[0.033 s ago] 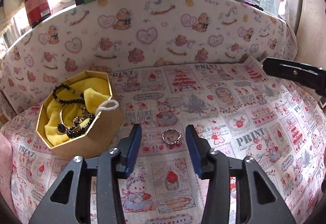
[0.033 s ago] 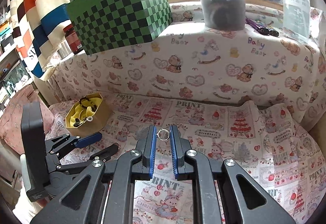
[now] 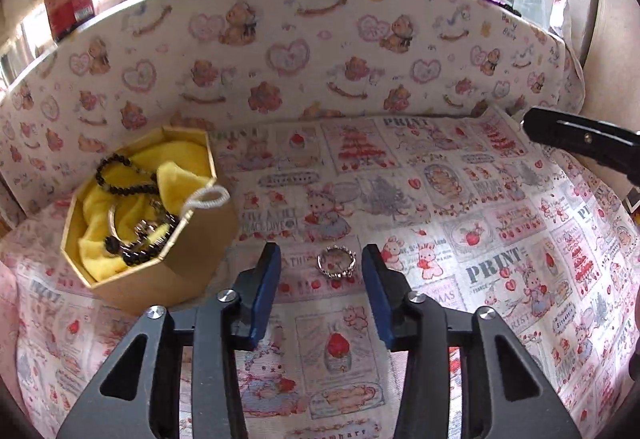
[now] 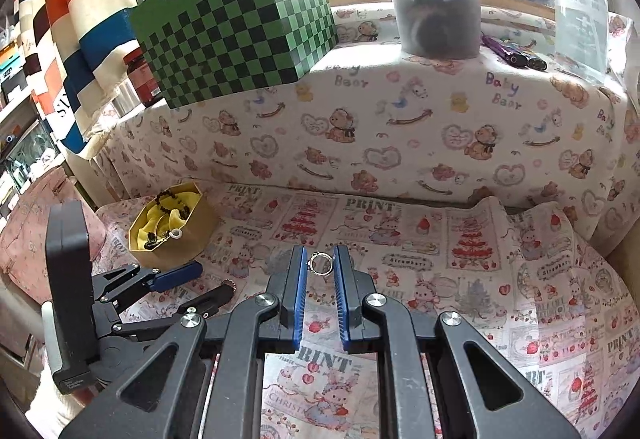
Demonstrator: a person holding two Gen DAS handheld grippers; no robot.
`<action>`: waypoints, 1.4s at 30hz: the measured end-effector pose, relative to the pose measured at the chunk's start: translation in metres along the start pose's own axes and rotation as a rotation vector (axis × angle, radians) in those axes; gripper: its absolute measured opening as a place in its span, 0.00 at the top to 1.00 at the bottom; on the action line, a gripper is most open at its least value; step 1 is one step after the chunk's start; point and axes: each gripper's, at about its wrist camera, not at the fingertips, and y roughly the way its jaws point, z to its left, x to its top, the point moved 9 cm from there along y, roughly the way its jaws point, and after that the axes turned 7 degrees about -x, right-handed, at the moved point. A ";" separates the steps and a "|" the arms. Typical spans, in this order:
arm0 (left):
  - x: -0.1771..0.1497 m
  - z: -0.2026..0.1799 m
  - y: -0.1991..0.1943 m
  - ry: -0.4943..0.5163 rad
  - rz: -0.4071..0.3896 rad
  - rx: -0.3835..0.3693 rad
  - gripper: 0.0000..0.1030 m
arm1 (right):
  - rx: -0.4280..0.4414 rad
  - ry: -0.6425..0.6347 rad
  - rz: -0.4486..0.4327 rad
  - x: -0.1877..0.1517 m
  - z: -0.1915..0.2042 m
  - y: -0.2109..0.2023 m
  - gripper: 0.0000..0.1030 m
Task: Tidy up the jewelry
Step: 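Grasp another silver ring with the left gripper while the right gripper holds its ring, then lower the ring into the box and open the left gripper while right carries its ring over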
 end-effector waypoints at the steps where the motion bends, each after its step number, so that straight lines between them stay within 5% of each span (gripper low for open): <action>1: -0.001 0.000 0.003 -0.005 0.015 -0.011 0.68 | -0.001 0.000 0.003 0.000 -0.001 0.001 0.86; 9: -0.001 -0.001 0.004 0.004 0.018 -0.008 0.68 | -0.011 0.003 0.013 -0.002 -0.003 0.006 0.86; 12: 0.000 -0.003 0.005 0.026 0.022 0.022 0.81 | -0.014 0.004 0.016 -0.002 -0.003 0.008 0.86; 17: 0.001 -0.003 0.004 0.025 0.016 0.004 0.81 | -0.014 0.002 0.020 -0.003 -0.003 0.012 0.86; 24: 0.006 -0.006 -0.023 0.061 -0.099 0.093 0.81 | -0.032 -0.017 0.013 -0.005 -0.001 0.013 0.86; 29: 0.010 -0.011 -0.041 0.095 -0.192 0.113 0.81 | -0.001 -0.001 -0.030 0.000 -0.001 0.004 0.86; 35: 0.013 0.005 -0.048 0.042 -0.200 0.142 0.81 | -0.074 0.027 -0.127 0.009 -0.010 -0.010 0.86; 42: 0.023 0.019 -0.063 0.003 -0.289 0.193 0.81 | -0.048 0.070 -0.253 0.017 -0.014 -0.024 0.86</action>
